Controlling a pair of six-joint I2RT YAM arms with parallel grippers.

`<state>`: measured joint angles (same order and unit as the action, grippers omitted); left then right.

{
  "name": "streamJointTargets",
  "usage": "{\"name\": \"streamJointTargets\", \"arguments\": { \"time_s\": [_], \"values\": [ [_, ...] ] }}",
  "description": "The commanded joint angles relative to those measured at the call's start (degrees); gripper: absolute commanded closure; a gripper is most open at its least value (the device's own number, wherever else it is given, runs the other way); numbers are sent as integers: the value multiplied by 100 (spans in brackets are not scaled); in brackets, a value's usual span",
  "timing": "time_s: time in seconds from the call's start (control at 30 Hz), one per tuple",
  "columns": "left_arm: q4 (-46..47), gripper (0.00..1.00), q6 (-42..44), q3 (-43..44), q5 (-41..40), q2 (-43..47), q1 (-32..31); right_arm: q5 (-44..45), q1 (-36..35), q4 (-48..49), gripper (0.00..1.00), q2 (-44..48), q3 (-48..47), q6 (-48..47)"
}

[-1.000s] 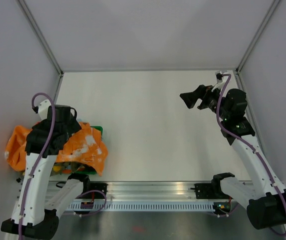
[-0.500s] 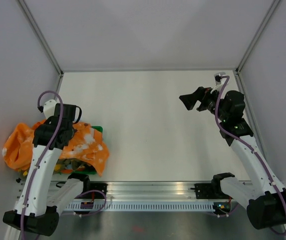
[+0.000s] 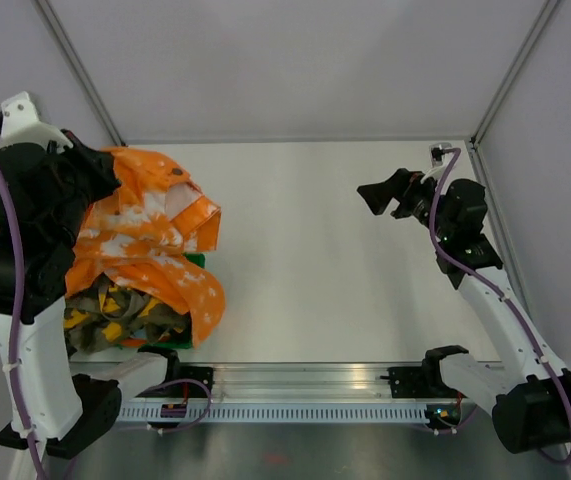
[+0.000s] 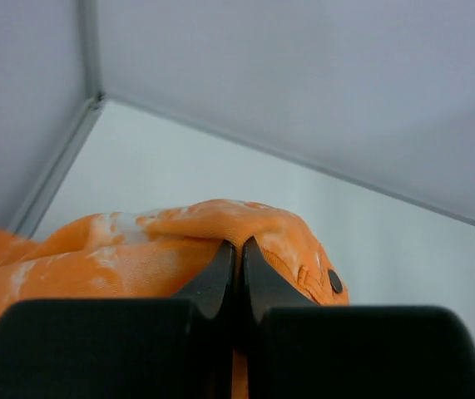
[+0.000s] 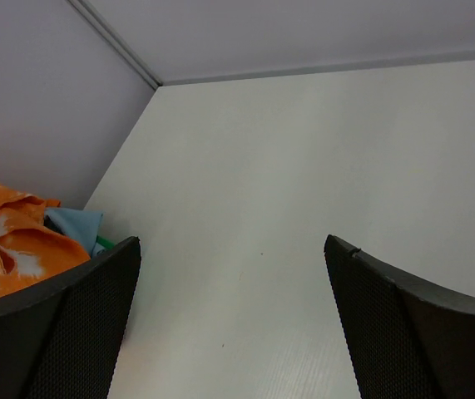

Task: Fold and stack the trousers
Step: Grab the trousers from the pile, then move the trousers to the center of the board

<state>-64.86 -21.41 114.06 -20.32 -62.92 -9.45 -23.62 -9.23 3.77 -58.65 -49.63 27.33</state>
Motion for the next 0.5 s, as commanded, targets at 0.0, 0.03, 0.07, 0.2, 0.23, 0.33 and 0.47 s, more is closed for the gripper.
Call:
{"name": "streamJointTargets", "arguments": {
  "time_s": [0.0,0.03,0.07,0.2,0.23,0.33,0.47],
  "values": [
    [1377,98,104,696,2028,-641,-13,496,-17,-84,2,-85,-187,202],
    [1632,98,-37,688,2797,-713,-30,1255,-17,-261,2,-94,-240,385],
    [2122,98,-282,670,3057,-783,-74,1741,-17,-811,2,-120,-371,517],
    [3046,98,-312,793,2999,-1388,-881,2923,88,-1597,2,-112,-732,589],
    [3180,98,-294,854,2929,-1564,-1222,3002,115,-1642,2,-59,-750,528],
    [3339,98,-451,1512,3076,-2513,-1603,3520,185,-1967,2,222,-882,352],
    [3795,98,-453,1997,2990,-3366,-2209,4785,369,-3185,2,565,-1276,737]
  ]
}}
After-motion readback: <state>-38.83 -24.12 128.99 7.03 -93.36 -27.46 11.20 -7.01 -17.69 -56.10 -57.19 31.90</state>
